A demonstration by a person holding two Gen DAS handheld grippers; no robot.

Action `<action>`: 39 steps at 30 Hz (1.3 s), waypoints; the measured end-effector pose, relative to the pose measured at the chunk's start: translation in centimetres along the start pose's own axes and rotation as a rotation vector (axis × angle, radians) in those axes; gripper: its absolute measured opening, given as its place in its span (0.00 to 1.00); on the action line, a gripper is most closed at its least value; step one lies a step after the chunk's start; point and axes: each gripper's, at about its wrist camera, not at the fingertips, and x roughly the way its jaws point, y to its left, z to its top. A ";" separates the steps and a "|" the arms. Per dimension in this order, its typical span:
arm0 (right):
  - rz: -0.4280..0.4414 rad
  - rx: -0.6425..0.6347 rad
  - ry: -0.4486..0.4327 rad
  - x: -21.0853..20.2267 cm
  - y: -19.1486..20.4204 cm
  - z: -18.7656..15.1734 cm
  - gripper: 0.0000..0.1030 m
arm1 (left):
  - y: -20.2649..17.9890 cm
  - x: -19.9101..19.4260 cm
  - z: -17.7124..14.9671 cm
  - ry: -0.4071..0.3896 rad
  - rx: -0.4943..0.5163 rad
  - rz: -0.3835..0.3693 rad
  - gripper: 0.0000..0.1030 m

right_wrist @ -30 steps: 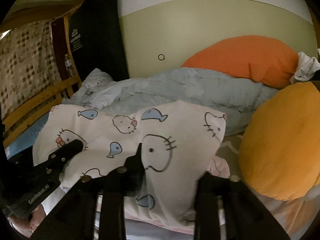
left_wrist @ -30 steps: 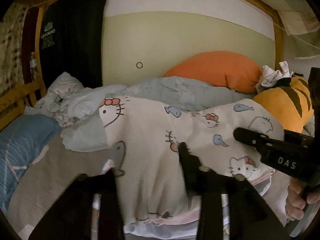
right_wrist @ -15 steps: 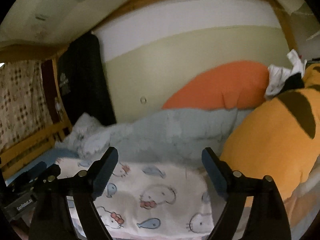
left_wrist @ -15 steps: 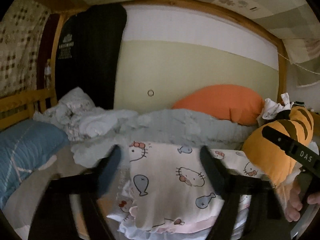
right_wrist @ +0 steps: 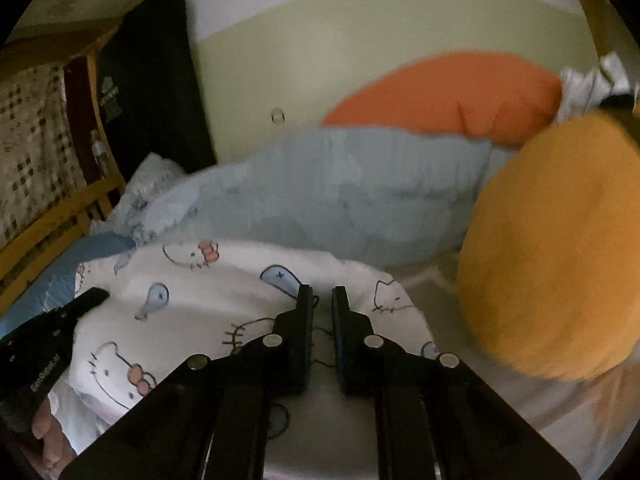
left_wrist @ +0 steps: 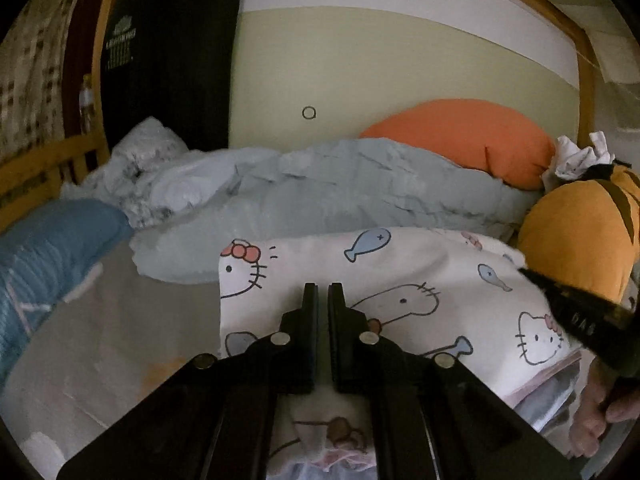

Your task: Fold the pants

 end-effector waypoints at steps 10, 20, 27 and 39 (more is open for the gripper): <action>0.010 -0.024 -0.002 -0.6 -0.7 0.1 0.11 | -0.1 -0.7 0.2 -0.017 0.050 -0.010 0.06; 0.029 -0.078 -0.175 -8.2 1.7 2.5 0.72 | -1.4 -7.1 2.8 -0.158 0.069 -0.026 0.38; 0.042 -0.085 -0.296 -14.5 2.9 3.1 0.99 | -1.6 -14.6 4.6 -0.314 0.081 0.002 0.82; -0.013 -0.166 -0.509 -29.6 4.2 1.2 0.99 | -3.7 -27.7 3.1 -0.461 0.062 -0.031 0.91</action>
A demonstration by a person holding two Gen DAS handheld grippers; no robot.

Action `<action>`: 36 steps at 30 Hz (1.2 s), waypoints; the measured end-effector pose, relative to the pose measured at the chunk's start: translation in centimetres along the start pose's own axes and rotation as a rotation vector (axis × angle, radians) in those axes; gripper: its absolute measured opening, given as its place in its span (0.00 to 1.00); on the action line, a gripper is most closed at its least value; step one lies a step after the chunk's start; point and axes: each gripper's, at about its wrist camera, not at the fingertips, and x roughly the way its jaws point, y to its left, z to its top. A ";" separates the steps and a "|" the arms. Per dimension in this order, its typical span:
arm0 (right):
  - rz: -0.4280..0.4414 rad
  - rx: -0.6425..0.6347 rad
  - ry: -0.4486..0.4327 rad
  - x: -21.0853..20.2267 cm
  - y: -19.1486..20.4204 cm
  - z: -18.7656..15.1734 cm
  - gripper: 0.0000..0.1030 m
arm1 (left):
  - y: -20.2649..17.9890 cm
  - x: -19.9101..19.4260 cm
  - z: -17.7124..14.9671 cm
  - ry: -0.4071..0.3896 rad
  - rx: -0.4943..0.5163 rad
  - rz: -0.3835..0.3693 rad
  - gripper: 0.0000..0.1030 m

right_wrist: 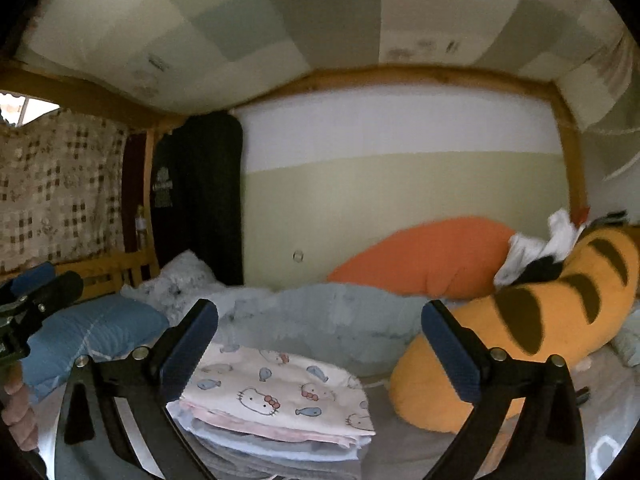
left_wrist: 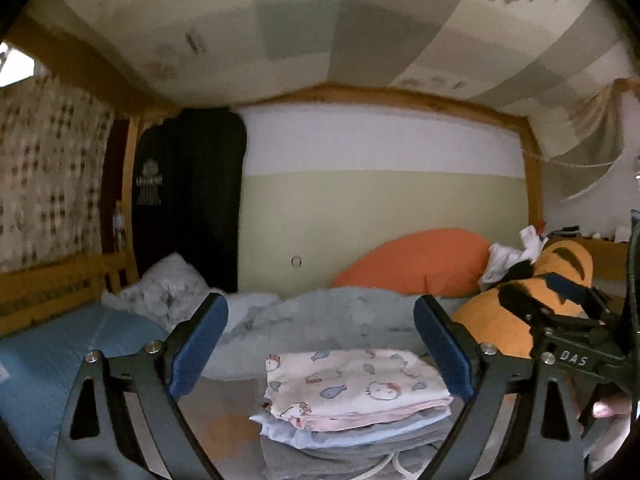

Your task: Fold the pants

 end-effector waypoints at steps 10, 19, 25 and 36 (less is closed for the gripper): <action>-0.061 0.000 -0.046 -7.6 -0.3 -1.1 0.99 | -1.8 -7.5 -0.9 -0.066 0.078 0.050 0.92; -0.053 0.032 -0.022 -8.9 -3.1 -9.7 0.99 | -2.2 -6.7 -8.5 -0.058 0.122 0.063 0.99; 0.001 0.073 0.070 -5.4 -4.8 -14.2 0.99 | -3.4 -5.5 -14.8 -0.117 0.193 0.125 0.99; -0.090 -0.050 0.183 -1.8 -3.4 -18.2 0.99 | -0.3 -2.0 -18.7 0.040 0.066 0.173 0.99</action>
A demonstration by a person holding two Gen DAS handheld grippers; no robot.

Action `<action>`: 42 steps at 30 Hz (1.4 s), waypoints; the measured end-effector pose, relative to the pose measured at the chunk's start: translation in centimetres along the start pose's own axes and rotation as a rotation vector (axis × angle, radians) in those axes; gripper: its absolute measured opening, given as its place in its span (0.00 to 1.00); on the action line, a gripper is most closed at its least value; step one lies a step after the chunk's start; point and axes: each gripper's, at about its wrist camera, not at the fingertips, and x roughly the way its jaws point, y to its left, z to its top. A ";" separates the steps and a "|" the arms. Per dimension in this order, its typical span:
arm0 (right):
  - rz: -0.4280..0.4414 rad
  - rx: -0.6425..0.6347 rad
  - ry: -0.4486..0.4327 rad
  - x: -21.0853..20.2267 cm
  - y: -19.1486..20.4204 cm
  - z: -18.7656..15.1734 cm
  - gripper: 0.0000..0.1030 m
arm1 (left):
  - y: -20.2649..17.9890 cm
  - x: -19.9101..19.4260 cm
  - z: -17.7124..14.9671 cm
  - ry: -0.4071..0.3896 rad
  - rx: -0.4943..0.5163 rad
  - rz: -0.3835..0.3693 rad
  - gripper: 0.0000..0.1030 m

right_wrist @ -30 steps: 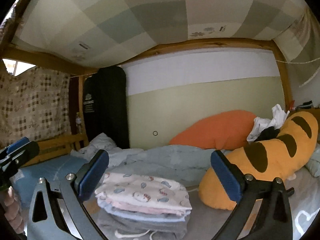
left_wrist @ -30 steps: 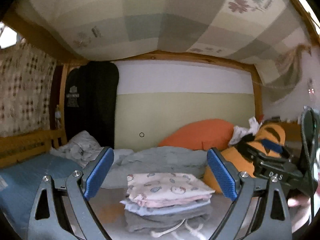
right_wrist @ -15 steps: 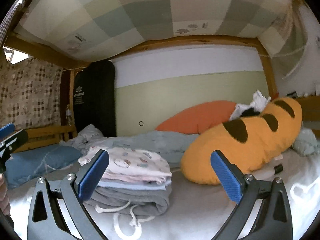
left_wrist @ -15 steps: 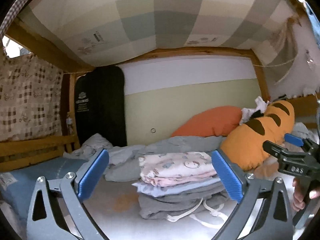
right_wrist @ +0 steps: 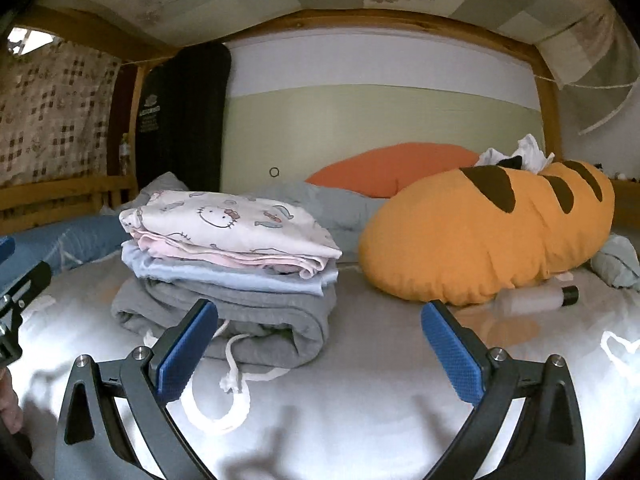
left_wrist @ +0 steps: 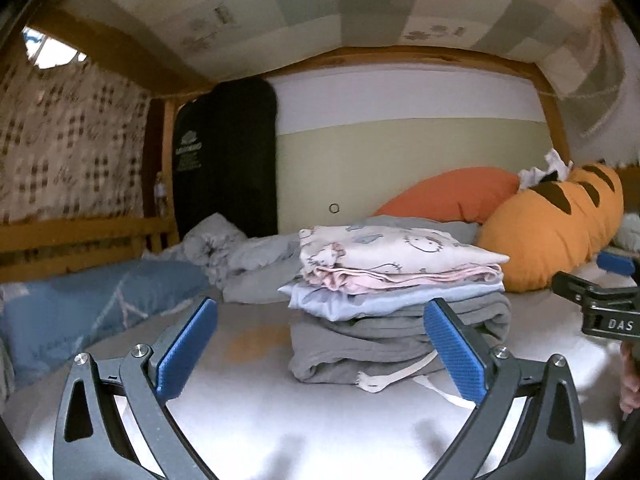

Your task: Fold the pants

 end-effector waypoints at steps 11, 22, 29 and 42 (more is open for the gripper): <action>-0.038 -0.041 -0.012 -0.5 0.9 0.4 0.99 | 0.7 0.5 0.0 0.017 -0.032 0.013 0.99; -0.021 -0.064 -0.006 -0.4 1.4 0.6 0.99 | -0.3 0.5 0.1 0.019 0.021 0.009 0.99; -0.007 -0.073 0.043 0.3 1.7 0.3 0.99 | -0.2 0.8 0.1 0.020 0.020 0.011 0.99; -0.008 -0.059 0.039 0.0 1.6 0.3 0.99 | 0.8 1.0 0.1 0.039 -0.023 0.019 0.99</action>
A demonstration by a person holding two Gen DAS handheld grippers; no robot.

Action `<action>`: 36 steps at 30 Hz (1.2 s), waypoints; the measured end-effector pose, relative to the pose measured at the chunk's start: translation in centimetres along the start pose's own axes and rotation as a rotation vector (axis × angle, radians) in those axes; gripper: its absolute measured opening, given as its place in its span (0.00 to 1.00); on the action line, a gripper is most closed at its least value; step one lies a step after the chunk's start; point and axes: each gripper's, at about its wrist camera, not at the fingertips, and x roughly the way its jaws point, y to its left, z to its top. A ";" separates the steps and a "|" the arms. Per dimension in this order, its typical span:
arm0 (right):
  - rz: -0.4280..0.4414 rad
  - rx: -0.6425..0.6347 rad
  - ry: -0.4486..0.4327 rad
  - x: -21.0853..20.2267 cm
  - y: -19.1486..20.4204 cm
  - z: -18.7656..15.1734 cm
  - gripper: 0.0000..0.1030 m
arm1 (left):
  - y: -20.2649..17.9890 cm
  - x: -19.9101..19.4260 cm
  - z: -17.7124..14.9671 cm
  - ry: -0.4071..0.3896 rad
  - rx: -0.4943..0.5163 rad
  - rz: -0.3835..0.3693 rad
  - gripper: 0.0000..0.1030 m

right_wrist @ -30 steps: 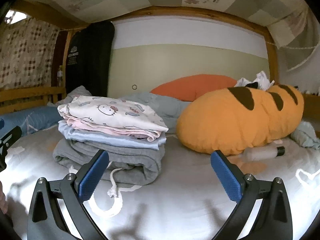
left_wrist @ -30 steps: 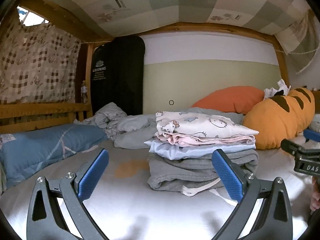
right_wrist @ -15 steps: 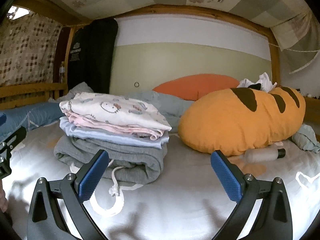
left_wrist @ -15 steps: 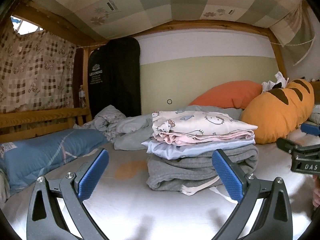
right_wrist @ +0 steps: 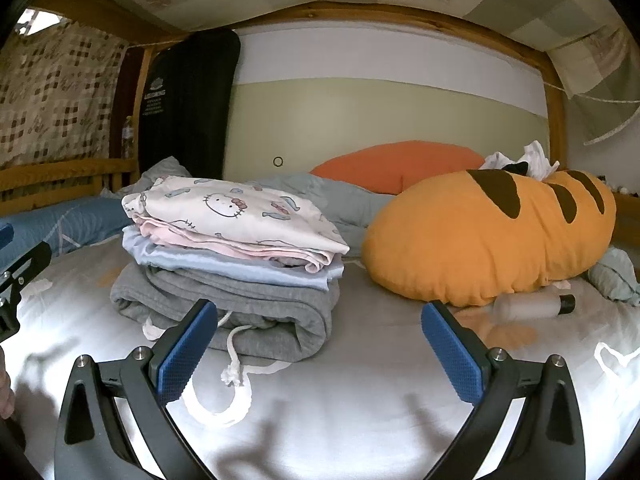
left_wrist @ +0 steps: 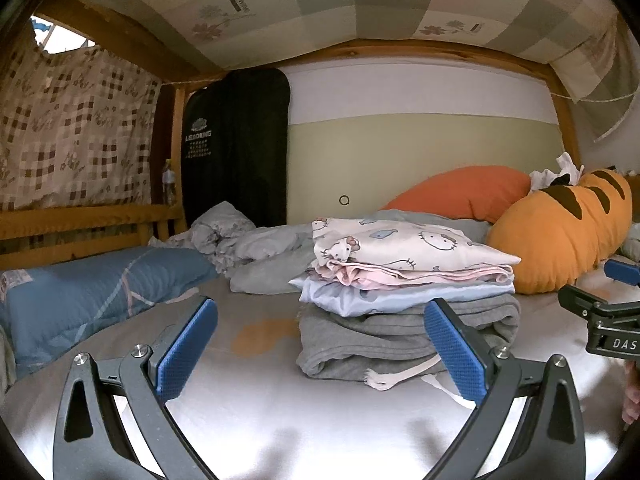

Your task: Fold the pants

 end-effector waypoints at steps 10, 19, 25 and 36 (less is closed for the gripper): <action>-0.002 0.020 0.000 0.1 -0.5 0.2 0.99 | 0.1 -0.1 0.0 -0.001 0.004 0.012 0.99; -0.006 0.022 -0.003 0.1 -0.7 0.2 0.99 | 0.0 -0.1 0.0 -0.007 0.008 0.019 0.99; -0.008 0.021 0.001 0.1 -0.7 0.2 0.99 | 0.0 -0.1 0.0 -0.005 0.009 0.020 0.99; -0.010 0.021 -0.001 0.1 -0.9 0.2 0.99 | -0.3 0.2 -0.2 0.005 0.027 0.017 0.99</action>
